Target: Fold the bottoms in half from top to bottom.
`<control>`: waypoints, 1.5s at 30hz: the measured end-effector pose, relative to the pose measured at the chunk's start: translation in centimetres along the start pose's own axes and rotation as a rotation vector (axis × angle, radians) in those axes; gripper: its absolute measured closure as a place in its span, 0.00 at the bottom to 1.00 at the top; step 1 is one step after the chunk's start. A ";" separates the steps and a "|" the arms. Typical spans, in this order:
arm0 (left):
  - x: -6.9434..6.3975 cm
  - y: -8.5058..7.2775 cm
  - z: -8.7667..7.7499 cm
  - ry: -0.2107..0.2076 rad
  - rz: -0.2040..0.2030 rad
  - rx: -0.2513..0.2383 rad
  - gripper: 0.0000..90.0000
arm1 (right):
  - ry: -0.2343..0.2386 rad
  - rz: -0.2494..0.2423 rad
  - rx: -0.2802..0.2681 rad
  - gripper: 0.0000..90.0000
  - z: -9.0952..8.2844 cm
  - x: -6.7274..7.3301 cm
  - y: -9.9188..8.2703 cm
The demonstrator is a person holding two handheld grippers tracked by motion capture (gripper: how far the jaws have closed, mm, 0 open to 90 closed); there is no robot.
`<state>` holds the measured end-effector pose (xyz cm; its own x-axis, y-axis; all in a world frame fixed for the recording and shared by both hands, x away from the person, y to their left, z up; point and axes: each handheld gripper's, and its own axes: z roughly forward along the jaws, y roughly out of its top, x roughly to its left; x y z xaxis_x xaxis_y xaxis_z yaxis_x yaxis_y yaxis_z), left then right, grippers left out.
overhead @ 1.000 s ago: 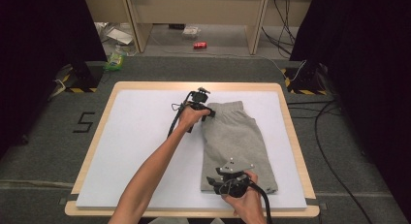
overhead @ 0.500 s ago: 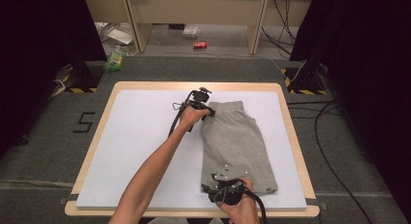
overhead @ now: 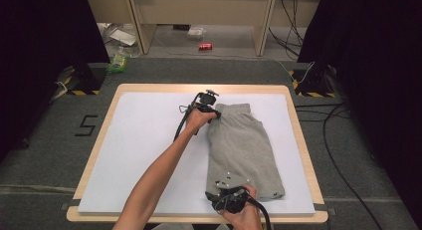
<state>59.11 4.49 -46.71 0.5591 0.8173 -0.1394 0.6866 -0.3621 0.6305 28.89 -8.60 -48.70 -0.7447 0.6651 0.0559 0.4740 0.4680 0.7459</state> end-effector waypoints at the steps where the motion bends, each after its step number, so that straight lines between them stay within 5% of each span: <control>1: 0.0 0.0 0.0 0.001 0.002 0.000 0.77 | -0.004 0.004 0.001 0.53 0.0 0.1 0.0; 12: 0.0 0.1 0.1 0.005 0.004 -0.002 0.77 | -0.049 -0.046 0.019 0.55 1.3 0.0 0.3; 20: -0.1 0.1 0.1 0.006 0.006 -0.007 0.77 | -0.043 -0.064 0.010 0.87 1.2 -0.2 0.2; 30: 0.6 0.2 -0.3 -0.007 0.028 -0.017 0.80 | 0.016 -0.079 -0.014 0.92 1.8 0.5 1.0; 37: 2.8 -0.1 -1.9 0.028 0.043 0.001 0.81 | 0.068 -0.098 -0.050 0.93 2.8 1.9 2.9; 45: 7.3 -1.7 -4.5 0.065 -0.003 0.004 0.80 | 0.128 -0.145 -0.055 0.93 5.2 4.0 5.1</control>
<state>59.91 13.08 -45.39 0.5257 0.8457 -0.0915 0.6903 -0.3614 0.6268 30.82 -0.54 -48.15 -0.8585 0.5121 0.0261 0.3336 0.5191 0.7869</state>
